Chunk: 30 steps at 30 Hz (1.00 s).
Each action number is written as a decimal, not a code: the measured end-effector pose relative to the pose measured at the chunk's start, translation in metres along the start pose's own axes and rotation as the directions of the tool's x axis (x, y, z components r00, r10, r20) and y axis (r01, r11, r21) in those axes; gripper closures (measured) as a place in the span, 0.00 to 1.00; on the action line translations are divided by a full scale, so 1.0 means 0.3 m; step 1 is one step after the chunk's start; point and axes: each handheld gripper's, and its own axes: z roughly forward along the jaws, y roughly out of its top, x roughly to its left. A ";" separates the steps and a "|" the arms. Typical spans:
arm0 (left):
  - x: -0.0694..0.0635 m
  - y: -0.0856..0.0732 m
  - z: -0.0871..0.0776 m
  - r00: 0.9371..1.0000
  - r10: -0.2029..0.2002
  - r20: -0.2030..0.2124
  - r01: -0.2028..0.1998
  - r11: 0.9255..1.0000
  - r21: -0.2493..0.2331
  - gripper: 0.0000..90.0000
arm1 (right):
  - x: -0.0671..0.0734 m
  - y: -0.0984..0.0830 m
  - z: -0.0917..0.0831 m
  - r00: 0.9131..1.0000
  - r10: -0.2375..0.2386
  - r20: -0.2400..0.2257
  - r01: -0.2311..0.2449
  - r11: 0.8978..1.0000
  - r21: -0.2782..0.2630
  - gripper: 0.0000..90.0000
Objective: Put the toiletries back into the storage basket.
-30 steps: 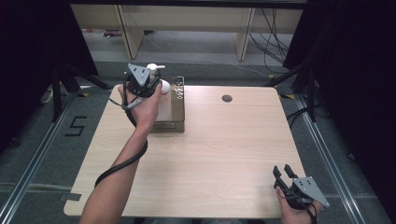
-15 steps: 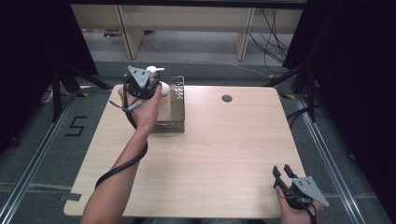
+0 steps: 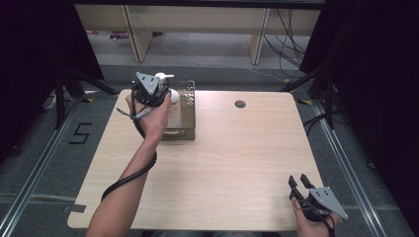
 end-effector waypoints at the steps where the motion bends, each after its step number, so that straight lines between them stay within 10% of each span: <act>1: -0.001 -0.004 0.002 1.000 -0.002 0.001 0.002 1.000 0.000 0.66 | 0.000 0.000 0.000 1.000 -0.001 0.000 0.001 1.000 0.001 0.63; 30: -0.003 -0.070 0.011 1.000 -0.005 -0.004 0.005 0.999 0.044 0.66 | 0.003 0.001 -0.006 1.000 0.009 -0.005 -0.009 1.000 0.029 0.63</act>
